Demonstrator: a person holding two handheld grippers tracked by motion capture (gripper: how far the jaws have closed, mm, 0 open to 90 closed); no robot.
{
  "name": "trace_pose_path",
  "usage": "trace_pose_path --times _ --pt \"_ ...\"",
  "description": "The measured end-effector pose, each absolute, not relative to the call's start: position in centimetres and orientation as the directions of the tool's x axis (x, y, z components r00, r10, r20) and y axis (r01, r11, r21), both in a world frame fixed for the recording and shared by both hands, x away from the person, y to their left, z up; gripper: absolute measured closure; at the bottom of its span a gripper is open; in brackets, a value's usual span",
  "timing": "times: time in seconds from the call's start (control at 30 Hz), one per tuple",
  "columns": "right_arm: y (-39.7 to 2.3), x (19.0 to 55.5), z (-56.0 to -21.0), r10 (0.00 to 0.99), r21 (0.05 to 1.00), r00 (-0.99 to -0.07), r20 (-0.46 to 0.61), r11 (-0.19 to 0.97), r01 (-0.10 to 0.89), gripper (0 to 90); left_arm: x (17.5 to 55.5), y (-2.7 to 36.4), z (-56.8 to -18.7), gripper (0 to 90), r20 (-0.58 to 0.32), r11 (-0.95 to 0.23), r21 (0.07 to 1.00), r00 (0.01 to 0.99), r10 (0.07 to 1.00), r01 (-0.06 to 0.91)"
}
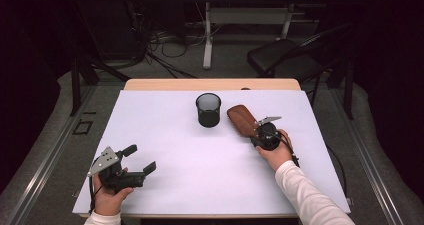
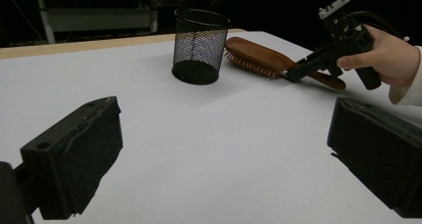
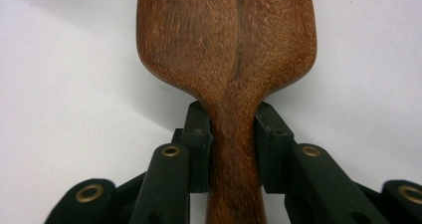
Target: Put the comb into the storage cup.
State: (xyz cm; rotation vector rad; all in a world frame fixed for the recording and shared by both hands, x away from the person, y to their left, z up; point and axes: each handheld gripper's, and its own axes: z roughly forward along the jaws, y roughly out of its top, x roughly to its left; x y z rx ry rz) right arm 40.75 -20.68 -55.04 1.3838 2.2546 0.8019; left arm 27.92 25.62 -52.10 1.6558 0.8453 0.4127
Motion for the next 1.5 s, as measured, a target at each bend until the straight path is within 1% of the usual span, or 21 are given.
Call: trace_pose_path --times 0.9,1.5 --pt "-20.89 40.67 -54.95 0.903 0.644 -0.429 0.027 0.312 0.698 71.5 27.92 25.62 -52.11 0.8 -0.171 -0.066 0.949 0.676 0.717 0.309" --pt "-20.81 40.53 -54.97 0.905 0.656 -0.425 0.024 0.306 0.689 71.6 27.92 25.6 -52.13 0.8 -0.17 -0.065 0.949 0.675 0.718 0.308"
